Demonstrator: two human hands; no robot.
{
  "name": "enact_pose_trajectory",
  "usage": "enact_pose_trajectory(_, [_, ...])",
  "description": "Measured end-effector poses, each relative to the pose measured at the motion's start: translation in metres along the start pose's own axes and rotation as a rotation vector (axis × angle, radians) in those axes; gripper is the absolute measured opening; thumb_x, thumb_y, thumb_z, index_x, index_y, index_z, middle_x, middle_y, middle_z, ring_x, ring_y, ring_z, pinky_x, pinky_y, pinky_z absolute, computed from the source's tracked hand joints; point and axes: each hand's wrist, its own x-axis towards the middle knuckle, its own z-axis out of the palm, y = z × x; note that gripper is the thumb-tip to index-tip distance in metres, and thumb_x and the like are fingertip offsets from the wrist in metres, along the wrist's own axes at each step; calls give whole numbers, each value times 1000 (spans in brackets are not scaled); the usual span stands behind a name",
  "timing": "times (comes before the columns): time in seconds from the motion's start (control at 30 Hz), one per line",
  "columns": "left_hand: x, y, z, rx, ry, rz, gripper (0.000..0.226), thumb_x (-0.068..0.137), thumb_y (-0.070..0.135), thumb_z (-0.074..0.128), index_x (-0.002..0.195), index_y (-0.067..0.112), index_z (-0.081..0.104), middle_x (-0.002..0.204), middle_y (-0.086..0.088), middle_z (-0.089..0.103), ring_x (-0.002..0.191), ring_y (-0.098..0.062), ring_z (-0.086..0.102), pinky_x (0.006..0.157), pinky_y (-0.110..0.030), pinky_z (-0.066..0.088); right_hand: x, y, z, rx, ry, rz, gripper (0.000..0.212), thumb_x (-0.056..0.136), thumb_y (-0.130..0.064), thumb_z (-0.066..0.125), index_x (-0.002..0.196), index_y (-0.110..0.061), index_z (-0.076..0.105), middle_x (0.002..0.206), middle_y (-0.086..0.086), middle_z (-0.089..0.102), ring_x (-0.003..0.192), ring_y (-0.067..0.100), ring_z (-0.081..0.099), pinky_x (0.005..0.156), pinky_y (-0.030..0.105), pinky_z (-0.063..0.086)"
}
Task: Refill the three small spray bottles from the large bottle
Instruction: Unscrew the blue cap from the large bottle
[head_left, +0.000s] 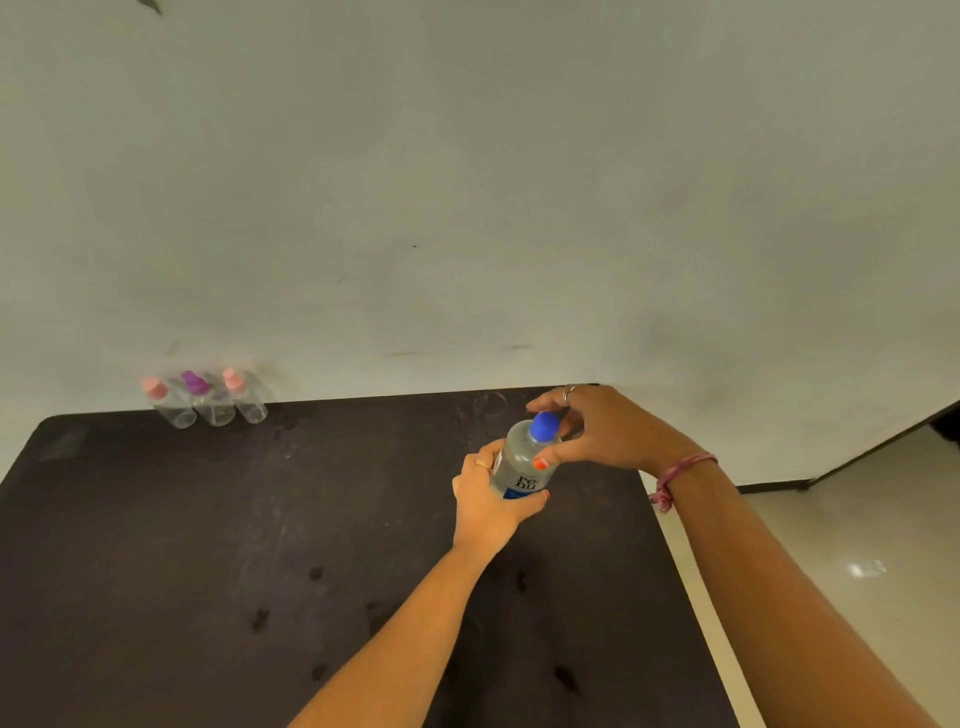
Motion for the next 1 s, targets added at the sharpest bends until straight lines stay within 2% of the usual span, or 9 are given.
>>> enact_pose_trajectory(0.13, [-14, 15, -21, -3, 74, 80, 71, 57, 36, 86, 112, 52, 43, 110, 17, 45, 114, -19, 50, 92, -38, 53, -15, -38, -16, -55, 58, -58, 46, 78, -42, 71, 119, -23, 61, 103, -10, 59, 86, 7, 57, 77, 16, 46])
enact_pose_trajectory(0.3, [-37, 34, -47, 9, 109, 131, 73, 60, 36, 86, 119, 46, 45, 112, 15, 47, 115, -20, 50, 91, -38, 54, -27, -80, -24, -182, 98, -134, 32, 84, -33, 68, 111, -16, 66, 93, -10, 55, 75, 6, 53, 67, 10, 38])
enact_pose_trajectory(0.5, [-66, 45, -75, 10, 132, 128, 76, 63, 34, 86, 127, 37, 45, 118, 10, 49, 116, -21, 51, 94, -40, 53, -48, -114, -30, -191, 11, -233, 37, 82, -17, 71, 117, -25, 65, 114, -7, 63, 98, 15, 60, 86, 28, 50])
enact_pose_trajectory(0.63, [-84, 53, -92, 3, 132, 162, 71, 63, 34, 85, 117, 47, 40, 116, 12, 49, 115, -20, 51, 93, -39, 53, -60, -134, -39, -164, 4, -114, 65, 72, -43, 77, 129, -32, 50, 112, -17, 53, 75, 9, 66, 64, 12, 45])
enact_pose_trajectory(0.73, [-92, 61, -101, -27, 135, 155, 71, 64, 31, 86, 120, 41, 43, 116, 11, 50, 113, -17, 53, 93, -34, 52, -63, -148, -36, -188, 48, -69, 50, 75, -53, 69, 111, -20, 59, 93, -4, 66, 63, 11, 64, 52, 13, 47])
enact_pose_trajectory(0.8, [-97, 66, -108, -46, 134, 159, 73, 64, 30, 86, 125, 34, 46, 115, 11, 50, 109, -13, 54, 90, -28, 52, -63, -157, -32, -244, 51, -125, 38, 82, -44, 67, 108, -17, 63, 83, -3, 66, 63, 10, 63, 57, 14, 47])
enact_pose_trajectory(0.87, [-102, 68, -114, -50, 137, 160, 75, 65, 29, 86, 128, 31, 47, 115, 11, 50, 108, -12, 55, 90, -28, 53, -65, -164, -35, -304, 23, -193, 32, 85, -32, 67, 115, -24, 62, 98, -6, 65, 74, 9, 62, 70, 16, 46])
enact_pose_trajectory(0.93, [-106, 68, -120, -49, 140, 154, 76, 65, 28, 86, 130, 30, 46, 116, 10, 50, 110, -13, 54, 92, -31, 52, -68, -170, -39, -279, -49, -196, 46, 82, -27, 70, 125, -33, 55, 112, -12, 57, 82, 12, 64, 75, 18, 46])
enact_pose_trajectory(1.0, [-110, 70, -124, -62, 145, 152, 75, 67, 27, 85, 130, 28, 45, 116, 10, 50, 109, -12, 54, 92, -29, 52, -70, -175, -37, -240, -93, -146, 64, 76, -38, 74, 133, -35, 45, 113, -17, 50, 79, 14, 66, 68, 16, 47])
